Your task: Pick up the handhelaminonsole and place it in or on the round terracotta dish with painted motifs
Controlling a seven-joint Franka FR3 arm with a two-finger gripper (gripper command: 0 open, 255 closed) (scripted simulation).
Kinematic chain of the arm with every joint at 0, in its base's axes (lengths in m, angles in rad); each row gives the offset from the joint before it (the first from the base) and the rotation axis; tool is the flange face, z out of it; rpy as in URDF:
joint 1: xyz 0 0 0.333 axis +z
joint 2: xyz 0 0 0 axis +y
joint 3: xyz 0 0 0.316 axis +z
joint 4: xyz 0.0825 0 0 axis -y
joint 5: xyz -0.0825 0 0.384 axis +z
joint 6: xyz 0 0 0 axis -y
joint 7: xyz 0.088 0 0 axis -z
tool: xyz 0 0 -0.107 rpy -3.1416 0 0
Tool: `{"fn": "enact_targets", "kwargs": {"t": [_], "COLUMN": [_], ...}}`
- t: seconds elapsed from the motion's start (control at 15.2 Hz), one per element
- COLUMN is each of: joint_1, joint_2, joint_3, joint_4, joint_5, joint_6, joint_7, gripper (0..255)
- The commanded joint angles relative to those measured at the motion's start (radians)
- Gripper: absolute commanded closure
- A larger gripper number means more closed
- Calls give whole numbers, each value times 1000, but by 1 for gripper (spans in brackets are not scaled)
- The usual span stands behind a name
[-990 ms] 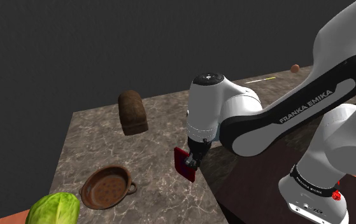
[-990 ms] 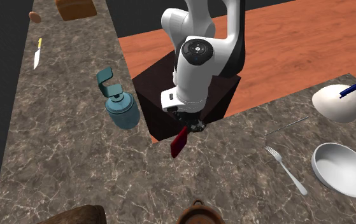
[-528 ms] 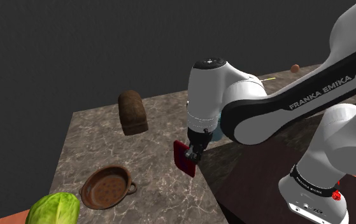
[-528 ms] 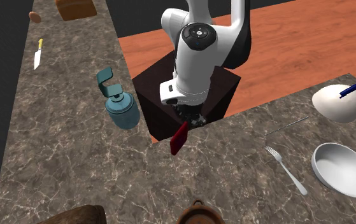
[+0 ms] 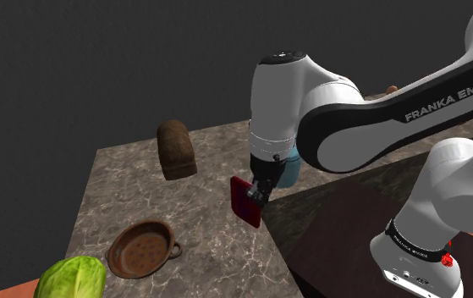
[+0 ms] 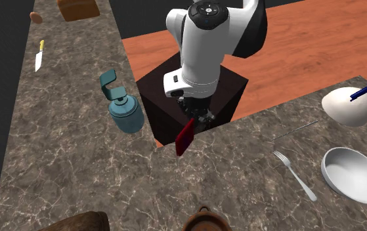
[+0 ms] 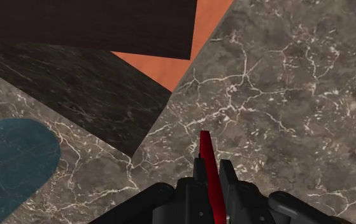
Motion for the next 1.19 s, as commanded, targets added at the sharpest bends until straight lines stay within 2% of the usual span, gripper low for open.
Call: {"fn": "enact_targets", "kwargs": {"t": [0.0,0.33,0.79,1.12], "joint_1": [0,2,-57,-47], "joint_2": [-13,-41,250,480], "joint_3": [-7,-23,88,142], "joint_4": [20,64,357,602], "joint_5": [-1,-3,-141,-294], "joint_6": [-33,-104,-119,-176], "joint_7": [-2,-6,150,284], "gripper": [255,255,255,255]}}
